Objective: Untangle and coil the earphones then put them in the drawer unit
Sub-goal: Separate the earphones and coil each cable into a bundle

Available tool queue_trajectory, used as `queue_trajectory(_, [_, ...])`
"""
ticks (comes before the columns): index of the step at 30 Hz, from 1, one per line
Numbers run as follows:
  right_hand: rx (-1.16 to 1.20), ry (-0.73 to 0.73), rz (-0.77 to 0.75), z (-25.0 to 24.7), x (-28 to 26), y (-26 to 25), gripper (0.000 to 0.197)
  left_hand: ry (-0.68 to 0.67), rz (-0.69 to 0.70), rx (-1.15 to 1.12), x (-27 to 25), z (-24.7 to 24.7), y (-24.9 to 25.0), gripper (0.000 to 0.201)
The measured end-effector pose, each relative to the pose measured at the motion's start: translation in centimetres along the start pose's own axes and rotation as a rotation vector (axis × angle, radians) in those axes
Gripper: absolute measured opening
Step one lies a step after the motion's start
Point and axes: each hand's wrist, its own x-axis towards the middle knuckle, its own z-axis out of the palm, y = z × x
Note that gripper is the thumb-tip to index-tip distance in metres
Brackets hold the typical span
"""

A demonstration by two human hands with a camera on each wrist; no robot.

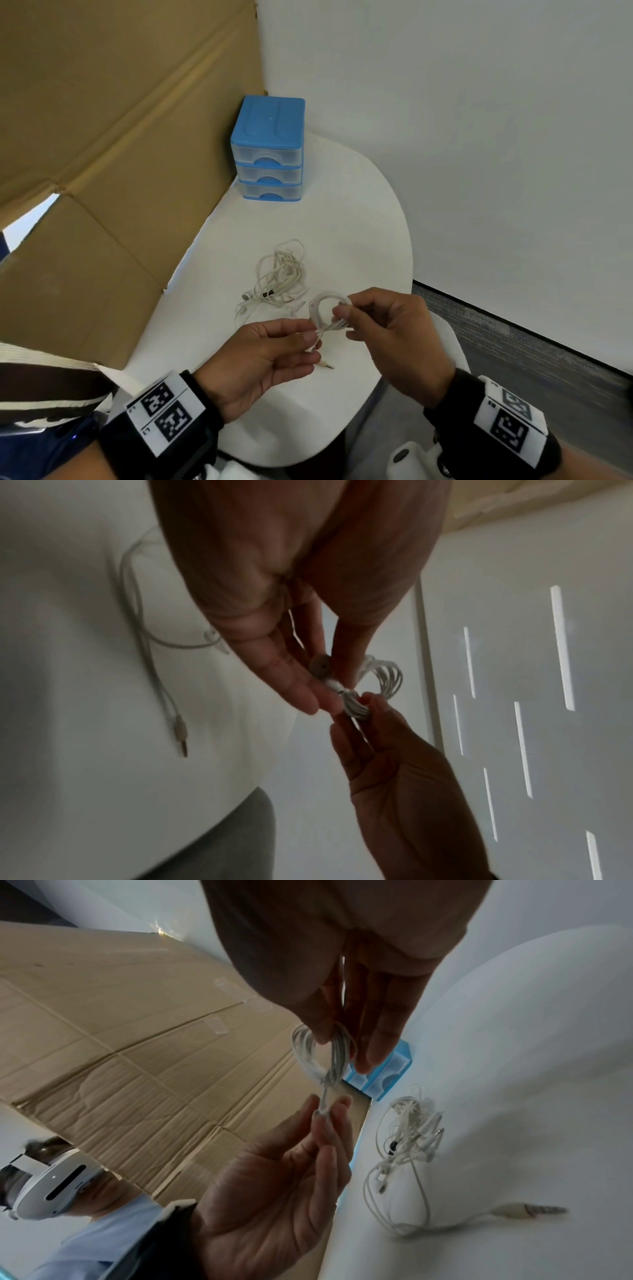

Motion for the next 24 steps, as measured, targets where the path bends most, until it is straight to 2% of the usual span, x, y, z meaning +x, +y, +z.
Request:
queue_trajectory(3, [0.006, 0.036, -0.002, -0.5, 0.4, -0.2, 0.010, 0.001, 0.028, 0.079, 0.0, -0.3, 0.2, 0.032])
queue_trajectory(6, [0.038, 0.020, 0.004, -0.6, 0.3, -0.4, 0.012, 0.009, 0.092, 0.174, -0.2, -0.3, 0.3, 0.045])
queue_trajectory(9, [-0.078, -0.160, -0.026, -0.6, 0.0, -0.5, 0.012, 0.017, 0.270, 0.332, -0.4, -0.2, 0.5, 0.058])
queue_trajectory(11, [-0.265, -0.286, -0.095, -0.7, -0.3, -0.4, 0.010, 0.030, 0.372, 0.420, -0.5, 0.1, 0.5, 0.042])
queue_trajectory(13, [-0.411, -0.337, -0.141, -0.7, -0.6, -0.5, 0.009, 0.010, 0.405, 0.511, -0.9, 0.3, 0.7, 0.023])
queue_trajectory(18, [-0.704, -0.419, -0.257, -1.1, -0.8, -0.8, 0.013, -0.206, 0.282, 0.657, -1.6, 0.0, 0.9, 0.022])
queue_trajectory(21, [-0.810, -0.467, -0.299, -1.4, -0.8, -1.2, 0.018, -0.200, 0.224, 0.647, -1.5, 0.0, 1.1, 0.021])
queue_trajectory(24, [-0.749, -0.525, -0.277, -1.6, -0.7, -1.5, 0.014, -0.212, 0.198, 0.651, -1.4, -0.1, 1.1, 0.018])
